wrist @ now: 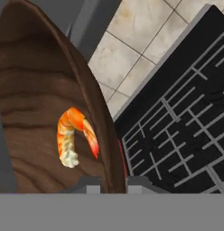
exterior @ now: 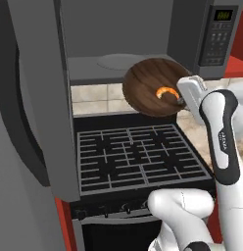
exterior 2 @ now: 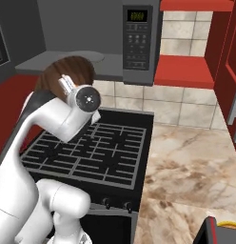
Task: Remove the tangerine from the bowl and place it on the small plate. Then place the bowl with only the shrimp in the microwave, close the door, and press the start button to microwave the shrimp.
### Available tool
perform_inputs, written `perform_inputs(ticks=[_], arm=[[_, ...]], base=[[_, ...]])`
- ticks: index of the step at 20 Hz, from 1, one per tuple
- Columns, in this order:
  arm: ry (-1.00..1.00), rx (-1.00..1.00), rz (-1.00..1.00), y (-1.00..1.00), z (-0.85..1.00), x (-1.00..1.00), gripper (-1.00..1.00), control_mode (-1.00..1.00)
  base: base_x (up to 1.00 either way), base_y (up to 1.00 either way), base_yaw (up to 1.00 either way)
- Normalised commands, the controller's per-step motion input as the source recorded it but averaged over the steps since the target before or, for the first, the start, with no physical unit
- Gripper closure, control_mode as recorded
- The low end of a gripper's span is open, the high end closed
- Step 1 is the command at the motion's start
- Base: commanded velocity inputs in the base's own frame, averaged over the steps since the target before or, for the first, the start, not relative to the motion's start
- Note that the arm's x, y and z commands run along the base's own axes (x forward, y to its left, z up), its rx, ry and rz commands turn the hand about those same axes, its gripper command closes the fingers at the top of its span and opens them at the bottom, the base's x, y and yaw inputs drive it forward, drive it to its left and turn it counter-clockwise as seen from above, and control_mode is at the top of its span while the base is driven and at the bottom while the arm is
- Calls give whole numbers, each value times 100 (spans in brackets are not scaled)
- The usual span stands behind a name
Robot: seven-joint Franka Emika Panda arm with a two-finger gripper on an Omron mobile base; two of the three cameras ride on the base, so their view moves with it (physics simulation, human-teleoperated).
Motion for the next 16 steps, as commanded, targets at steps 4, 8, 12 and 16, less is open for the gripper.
perform_inputs(ticks=[4, 8, 12, 16], arm=[[14, 0, -2, 39, 46, 100, 100, -100], [7, 1, 0, 1, 58, 74, 100, -100], [1, 6, 0, 1, 59, 68, 100, -100], [0, 11, 0, 10, 48, 79, 100, -100]], base=[[0, 0, 0], [0, 0, 0], [0, 0, 0], [0, 0, 0]])
